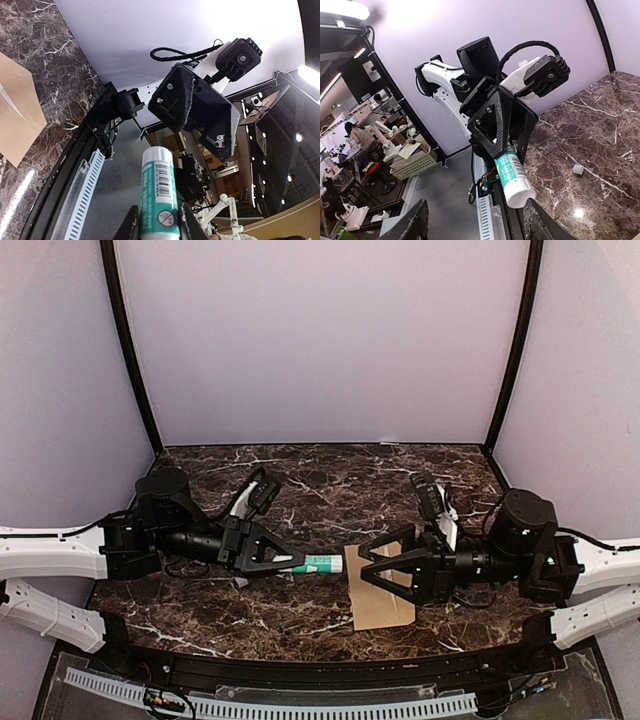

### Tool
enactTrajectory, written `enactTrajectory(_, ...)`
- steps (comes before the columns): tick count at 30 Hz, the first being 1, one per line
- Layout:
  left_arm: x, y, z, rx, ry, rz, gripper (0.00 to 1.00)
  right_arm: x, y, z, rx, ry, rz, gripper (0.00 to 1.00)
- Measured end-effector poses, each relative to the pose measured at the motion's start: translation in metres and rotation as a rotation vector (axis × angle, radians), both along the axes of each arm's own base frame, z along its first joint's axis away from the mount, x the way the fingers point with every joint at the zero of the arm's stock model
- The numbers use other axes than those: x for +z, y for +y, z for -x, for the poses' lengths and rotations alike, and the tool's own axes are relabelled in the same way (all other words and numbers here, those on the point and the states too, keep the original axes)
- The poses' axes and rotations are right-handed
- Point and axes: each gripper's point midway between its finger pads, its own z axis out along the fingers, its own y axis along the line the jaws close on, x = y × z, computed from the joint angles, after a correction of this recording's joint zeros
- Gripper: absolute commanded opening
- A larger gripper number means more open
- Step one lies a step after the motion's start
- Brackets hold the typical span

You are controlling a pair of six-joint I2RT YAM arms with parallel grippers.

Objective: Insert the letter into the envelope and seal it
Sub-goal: Unscrew the solid glue.

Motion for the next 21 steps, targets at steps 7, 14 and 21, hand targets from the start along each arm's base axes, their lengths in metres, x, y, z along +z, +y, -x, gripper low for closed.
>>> enactTrajectory(7,0.000,0.001,0.007,-0.030,0.102,0.000,0.00,-0.017,0.005,-0.008,-0.041,-0.168,0.066,0.59)
enactTrajectory(14,0.001,0.002,0.013,-0.059,0.156,0.000,0.00,-0.034,0.015,-0.007,-0.018,-0.257,0.114,0.56)
enactTrajectory(21,0.002,0.002,0.015,-0.070,0.178,0.000,0.00,-0.027,0.022,0.000,0.011,-0.338,0.071,0.55)
